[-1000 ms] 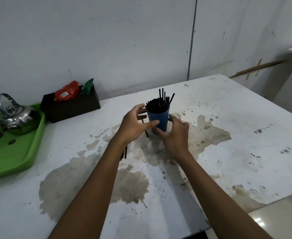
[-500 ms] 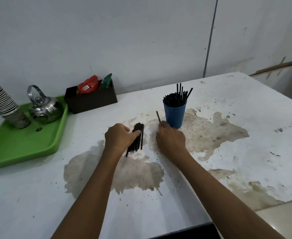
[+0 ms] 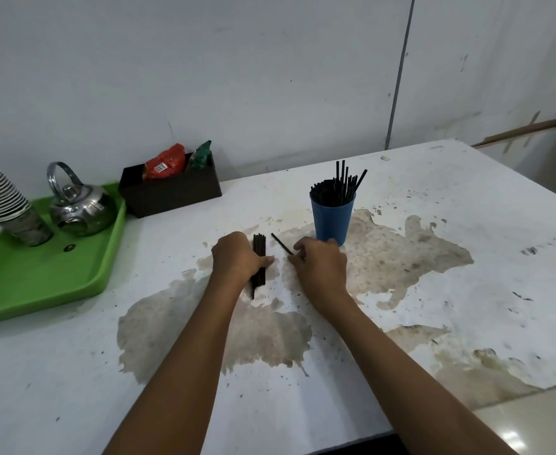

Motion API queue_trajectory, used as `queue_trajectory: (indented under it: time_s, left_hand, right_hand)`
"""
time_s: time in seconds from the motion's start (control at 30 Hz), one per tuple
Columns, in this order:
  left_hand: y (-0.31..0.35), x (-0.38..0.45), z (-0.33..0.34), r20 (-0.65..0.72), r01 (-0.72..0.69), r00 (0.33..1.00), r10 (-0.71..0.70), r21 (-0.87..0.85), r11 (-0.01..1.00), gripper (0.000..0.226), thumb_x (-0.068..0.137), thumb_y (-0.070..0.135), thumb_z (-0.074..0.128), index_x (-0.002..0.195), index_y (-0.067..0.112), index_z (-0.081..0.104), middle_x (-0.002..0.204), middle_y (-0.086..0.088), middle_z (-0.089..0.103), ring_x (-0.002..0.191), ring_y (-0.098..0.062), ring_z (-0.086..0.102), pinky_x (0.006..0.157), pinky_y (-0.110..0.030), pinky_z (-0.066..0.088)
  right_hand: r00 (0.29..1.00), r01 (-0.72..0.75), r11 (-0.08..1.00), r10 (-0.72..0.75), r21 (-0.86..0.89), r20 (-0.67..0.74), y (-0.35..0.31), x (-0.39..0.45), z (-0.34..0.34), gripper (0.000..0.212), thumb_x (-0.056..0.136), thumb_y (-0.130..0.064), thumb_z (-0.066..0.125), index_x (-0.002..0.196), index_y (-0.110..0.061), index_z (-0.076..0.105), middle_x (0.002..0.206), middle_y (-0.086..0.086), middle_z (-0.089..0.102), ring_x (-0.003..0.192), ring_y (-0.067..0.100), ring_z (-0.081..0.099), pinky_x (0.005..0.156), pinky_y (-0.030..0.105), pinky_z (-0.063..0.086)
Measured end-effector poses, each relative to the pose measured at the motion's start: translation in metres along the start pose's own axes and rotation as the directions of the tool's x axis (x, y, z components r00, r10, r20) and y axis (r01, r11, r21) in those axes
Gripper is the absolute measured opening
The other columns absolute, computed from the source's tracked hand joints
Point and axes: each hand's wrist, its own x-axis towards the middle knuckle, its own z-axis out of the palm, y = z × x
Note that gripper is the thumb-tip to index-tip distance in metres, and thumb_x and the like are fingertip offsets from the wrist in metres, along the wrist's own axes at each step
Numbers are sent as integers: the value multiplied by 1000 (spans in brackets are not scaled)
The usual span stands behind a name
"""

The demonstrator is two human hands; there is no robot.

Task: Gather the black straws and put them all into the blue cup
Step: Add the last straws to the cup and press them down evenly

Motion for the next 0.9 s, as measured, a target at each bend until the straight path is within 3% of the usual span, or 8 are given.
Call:
queue_trajectory:
  time_s: [0.07, 0.2, 0.3, 0.43, 0.6, 0.73, 0.8, 0.9]
  left_hand:
    - [2, 3, -3, 48, -7, 999, 5, 35, 999, 51, 78, 52, 75, 73, 11, 45, 70, -1, 51, 78, -24, 56, 62, -29, 36]
    - [7, 5, -7, 101, -66, 994, 51, 148, 987, 34, 89, 37, 67, 102, 6, 60, 101, -10, 66, 100, -28, 63, 71, -30, 41]
    - [10, 6, -5, 136, -93, 989, 65, 216, 972, 23, 95, 28, 60, 101, 7, 61, 94, -7, 63, 98, -26, 63, 70, -28, 40]
    - [16, 5, 4, 113, -82, 992, 53, 266, 961, 30, 98, 17, 52, 69, 9, 47, 64, -1, 43, 62, -17, 49, 61, -26, 37]
    - [19, -4, 17, 130, -74, 991, 38, 288, 955, 20, 95, 17, 55, 103, 3, 67, 66, -3, 45, 83, -22, 65, 56, -24, 39]
    - [17, -8, 22, 107, -28, 994, 2, 235, 972, 22, 92, 9, 59, 112, 0, 62, 90, -8, 63, 83, -21, 65, 57, -25, 41]
    - [15, -12, 25, 44, -50, 998, 39, 280, 959, 25, 91, 1, 59, 115, -2, 58, 104, -11, 65, 92, -23, 65, 61, -25, 42]
    - [12, -19, 26, 28, -112, 993, 111, 402, 909, 30, 87, -4, 60, 117, -2, 57, 109, -11, 63, 97, -21, 64, 64, -23, 41]
  right_hand:
    - [998, -18, 998, 21, -55, 59, -4, 2, -2, 15, 94, -23, 59, 103, -16, 69, 98, 4, 69, 108, 28, 47, 81, 41, 41]
    - [993, -33, 988, 50, -152, 111, -10, 2, 0, 16, 96, -11, 52, 101, -16, 66, 98, 6, 64, 107, 29, 43, 76, 40, 33]
    - [994, -40, 984, 58, -173, 98, -8, 0, 3, 22, 95, -7, 51, 105, -18, 67, 100, 6, 65, 108, 29, 43, 77, 40, 34]
    - [997, -73, 997, 72, -1, -22, 1, -6, 4, 23, 97, -14, 50, 103, -19, 72, 98, 3, 69, 99, 27, 46, 79, 38, 40]
    - [987, -61, 989, 80, 131, -143, 3, -15, 6, 19, 97, -16, 52, 96, -16, 71, 95, 2, 69, 96, 24, 47, 78, 36, 39]
    - [984, -41, 975, 77, 220, -159, 6, -15, 5, 16, 96, -17, 55, 96, -15, 71, 96, 1, 70, 96, 23, 49, 80, 37, 43]
    - [982, -39, 967, 83, 250, -168, 5, -16, 4, 15, 96, -17, 56, 96, -15, 71, 95, 1, 70, 96, 22, 49, 81, 38, 45]
    - [981, -46, 958, 96, 282, -168, 5, -16, 5, 14, 95, -17, 57, 95, -15, 71, 95, 0, 70, 96, 21, 50, 83, 39, 46]
